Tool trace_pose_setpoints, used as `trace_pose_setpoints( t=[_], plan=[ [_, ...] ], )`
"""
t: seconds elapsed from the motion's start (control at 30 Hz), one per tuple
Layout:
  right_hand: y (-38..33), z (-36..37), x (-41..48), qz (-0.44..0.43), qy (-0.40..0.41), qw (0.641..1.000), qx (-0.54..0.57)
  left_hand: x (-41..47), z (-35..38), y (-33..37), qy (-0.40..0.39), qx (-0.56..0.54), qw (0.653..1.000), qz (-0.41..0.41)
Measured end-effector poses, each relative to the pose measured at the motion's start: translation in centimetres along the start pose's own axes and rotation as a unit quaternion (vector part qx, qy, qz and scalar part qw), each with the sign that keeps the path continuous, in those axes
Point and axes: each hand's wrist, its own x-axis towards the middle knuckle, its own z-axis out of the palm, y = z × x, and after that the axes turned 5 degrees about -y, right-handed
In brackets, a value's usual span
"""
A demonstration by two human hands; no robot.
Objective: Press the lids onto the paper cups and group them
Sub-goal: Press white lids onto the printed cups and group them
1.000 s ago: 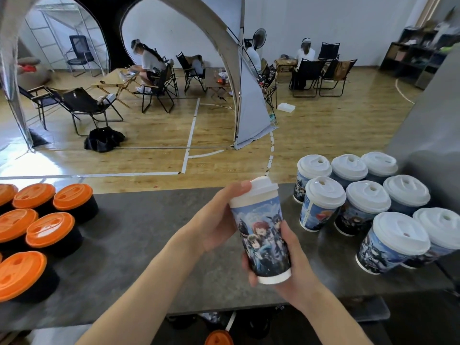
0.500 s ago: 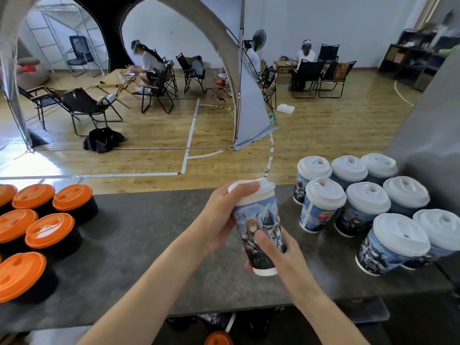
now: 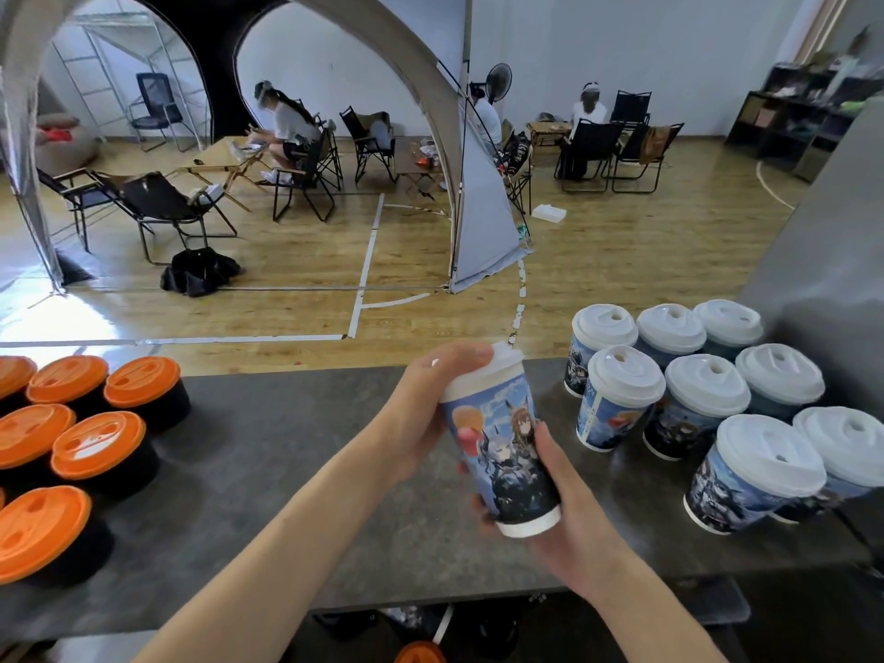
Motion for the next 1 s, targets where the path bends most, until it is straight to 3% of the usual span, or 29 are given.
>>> trace_pose_setpoints(
  t=[0.1, 0.23, 0.27, 0.37, 0.43, 0.57, 0.63, 0.77, 0.9, 1.0],
  plan=[
    [0.2, -0.6, 0.0, -0.07, 0.09, 0.981, -0.158, -0.1, 0.3, -0.2, 0.025, 0.027, 0.999, 0.014],
    [0.8, -1.0, -0.5, -0.022, -0.016, 0.999, -0.039, -0.8, 0.2, -0.2, -0.086, -0.049, 0.995, 0.005],
    [0.9, -0.9, -0.5, -0.018, -0.027, 0.999, -0.038, -0.8, 0.3, -0.3, -0.084, -0.054, 0.995, 0.017],
    [1.4, -1.1, -0.1, -0.077, 0.065, 0.985, -0.144, -0.3, 0.9, -0.6, -0.005, -0.02, 0.999, 0.048],
    [1.5, -1.3, -0.3, -0.112, 0.104, 0.965, -0.214, -0.2, 1.0, -0.6, 0.004, -0.006, 0.999, 0.041],
    [1.3, -1.4, -0.5, -0.057, 0.03, 0.99, -0.125, -0.5, 0.3, -0.4, -0.095, -0.042, 0.995, 0.0],
    [1.4, -1.4, -0.4, -0.056, 0.027, 0.992, -0.107, -0.4, 0.6, -0.7, -0.064, -0.052, 0.997, 0.002],
    [1.5, -0.9, 0.0, -0.096, 0.126, 0.972, -0.171, 0.2, 1.3, -1.1, 0.013, -0.029, 0.999, 0.031],
    [1.3, -1.3, 0.1, -0.051, 0.055, 0.995, -0.063, 0.0, 0.6, -1.2, -0.072, -0.054, 0.996, -0.003],
    [1.2, -1.4, 0.1, -0.055, 0.06, 0.993, -0.081, 0.2, 1.5, -1.5, 0.01, -0.056, 0.998, 0.006]
  ],
)
